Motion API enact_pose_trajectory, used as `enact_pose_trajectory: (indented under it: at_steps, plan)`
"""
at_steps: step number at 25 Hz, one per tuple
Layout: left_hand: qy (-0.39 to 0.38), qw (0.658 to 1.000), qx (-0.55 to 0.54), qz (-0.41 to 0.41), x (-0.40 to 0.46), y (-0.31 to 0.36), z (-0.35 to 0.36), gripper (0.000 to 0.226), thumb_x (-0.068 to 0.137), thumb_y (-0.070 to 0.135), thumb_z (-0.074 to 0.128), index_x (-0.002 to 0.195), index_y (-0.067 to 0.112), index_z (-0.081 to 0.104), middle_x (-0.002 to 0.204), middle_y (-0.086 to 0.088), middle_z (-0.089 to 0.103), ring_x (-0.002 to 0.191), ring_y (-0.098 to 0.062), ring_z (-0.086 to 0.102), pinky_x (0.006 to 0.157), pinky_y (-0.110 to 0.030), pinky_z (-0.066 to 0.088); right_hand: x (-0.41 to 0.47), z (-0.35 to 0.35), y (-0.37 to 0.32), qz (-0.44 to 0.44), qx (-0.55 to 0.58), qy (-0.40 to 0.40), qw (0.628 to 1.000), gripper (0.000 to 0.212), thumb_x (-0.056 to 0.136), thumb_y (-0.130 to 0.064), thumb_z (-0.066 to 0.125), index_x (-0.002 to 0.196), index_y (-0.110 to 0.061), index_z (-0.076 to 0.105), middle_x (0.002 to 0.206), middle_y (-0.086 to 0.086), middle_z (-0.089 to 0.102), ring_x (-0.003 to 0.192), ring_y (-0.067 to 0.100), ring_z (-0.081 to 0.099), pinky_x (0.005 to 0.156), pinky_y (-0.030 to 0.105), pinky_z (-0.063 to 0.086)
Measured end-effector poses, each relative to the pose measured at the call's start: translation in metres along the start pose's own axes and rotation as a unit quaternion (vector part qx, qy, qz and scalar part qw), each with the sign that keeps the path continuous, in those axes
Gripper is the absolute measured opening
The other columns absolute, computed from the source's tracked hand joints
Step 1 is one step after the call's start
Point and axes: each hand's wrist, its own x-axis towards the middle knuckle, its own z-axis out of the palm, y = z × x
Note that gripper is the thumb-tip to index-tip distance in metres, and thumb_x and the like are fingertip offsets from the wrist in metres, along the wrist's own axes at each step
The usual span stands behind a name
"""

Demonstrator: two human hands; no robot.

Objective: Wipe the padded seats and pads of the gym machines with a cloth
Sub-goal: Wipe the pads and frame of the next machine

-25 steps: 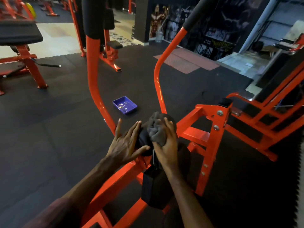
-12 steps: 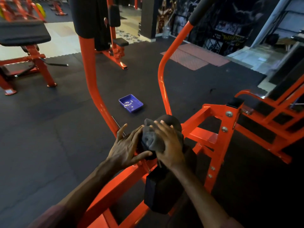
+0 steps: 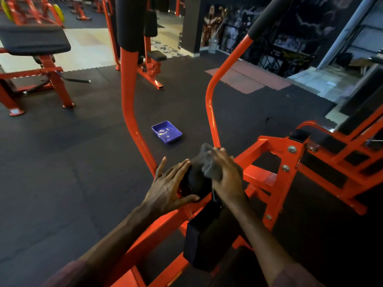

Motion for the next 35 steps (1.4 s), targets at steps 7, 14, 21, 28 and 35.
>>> enact_pose_trajectory:
  at_steps: [7,14,21,28,35]
  plan:
    - [-0.020,0.998,-0.048,-0.036,0.001,-0.001,0.001,0.113,0.086,0.083,0.061,0.163,0.006,0.033,0.170,-0.007,0.033,0.158,-0.022,0.032,0.132,-0.053,0.006,-0.036,0.017,-0.072,-0.006,0.013,-0.068,0.998,0.072,0.075,-0.008,0.059,0.146,-0.017,0.059,0.158,0.002,0.051,0.154,0.021,0.037,0.129,0.044,0.020]
    - [-0.036,0.993,-0.015,-0.114,-0.006,0.019,-0.002,0.125,0.080,0.081,0.066,0.164,-0.002,0.022,0.169,-0.015,0.031,0.158,-0.026,0.029,0.131,-0.041,-0.006,0.013,0.001,-0.031,0.118,-0.013,-0.029,0.993,0.063,0.078,-0.011,0.059,0.140,-0.017,0.062,0.151,0.005,0.058,0.147,0.029,0.046,0.122,0.058,0.032]
    - [-0.042,0.994,0.023,-0.095,-0.015,0.020,0.005,0.121,0.077,0.083,0.065,0.167,0.017,0.019,0.173,0.000,0.026,0.155,-0.015,0.034,0.131,-0.055,0.013,0.008,-0.013,-0.003,0.069,-0.037,-0.037,0.996,0.069,0.078,-0.005,0.058,0.145,-0.021,0.060,0.154,0.001,0.056,0.149,0.023,0.045,0.123,0.053,0.035]
    - [0.002,0.991,-0.080,-0.107,-0.011,0.013,-0.008,0.099,0.092,0.086,0.037,0.159,0.013,0.043,0.164,-0.011,0.043,0.155,-0.023,0.036,0.129,-0.039,0.020,-0.025,0.009,-0.062,-0.019,-0.005,-0.128,0.992,0.082,0.068,-0.014,0.068,0.150,-0.019,0.056,0.162,-0.001,0.046,0.156,0.017,0.032,0.130,0.043,0.017]
    - [-0.067,0.977,-0.120,-0.165,-0.001,0.017,-0.021,0.129,0.066,0.094,0.048,0.164,0.011,0.029,0.163,-0.008,0.045,0.156,-0.023,0.033,0.122,-0.021,0.009,0.017,0.000,-0.041,0.092,-0.059,-0.040,0.993,0.064,0.078,-0.005,0.060,0.142,-0.017,0.063,0.151,0.001,0.058,0.149,0.027,0.045,0.124,0.052,0.032]
